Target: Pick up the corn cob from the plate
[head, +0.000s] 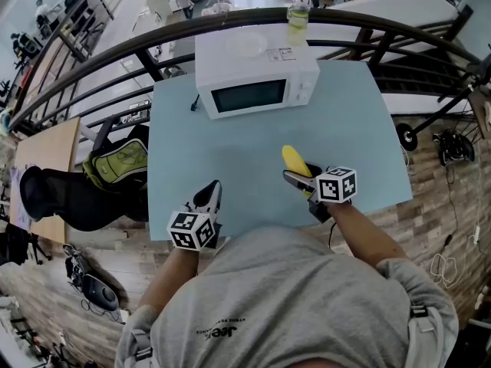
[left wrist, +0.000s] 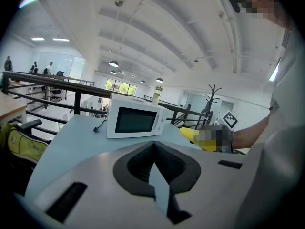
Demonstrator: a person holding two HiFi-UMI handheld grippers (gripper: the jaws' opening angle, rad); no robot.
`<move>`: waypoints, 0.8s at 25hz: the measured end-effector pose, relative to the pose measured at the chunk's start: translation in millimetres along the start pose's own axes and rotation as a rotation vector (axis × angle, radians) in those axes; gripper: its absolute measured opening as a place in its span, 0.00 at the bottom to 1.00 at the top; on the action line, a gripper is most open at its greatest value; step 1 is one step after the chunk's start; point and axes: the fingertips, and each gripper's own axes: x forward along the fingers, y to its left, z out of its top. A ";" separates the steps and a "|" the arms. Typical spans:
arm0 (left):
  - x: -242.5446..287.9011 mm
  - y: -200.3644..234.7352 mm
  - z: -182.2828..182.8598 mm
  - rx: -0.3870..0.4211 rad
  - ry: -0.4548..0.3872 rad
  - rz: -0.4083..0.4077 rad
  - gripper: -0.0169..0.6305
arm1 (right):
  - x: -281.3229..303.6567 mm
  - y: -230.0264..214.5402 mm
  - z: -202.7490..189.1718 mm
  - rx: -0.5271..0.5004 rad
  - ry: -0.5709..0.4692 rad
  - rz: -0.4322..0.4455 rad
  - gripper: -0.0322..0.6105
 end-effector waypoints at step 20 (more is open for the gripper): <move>-1.2 -0.2 -3.5 -0.002 0.005 0.005 0.04 | -0.1 -5.1 -3.8 -0.014 0.003 -0.029 0.48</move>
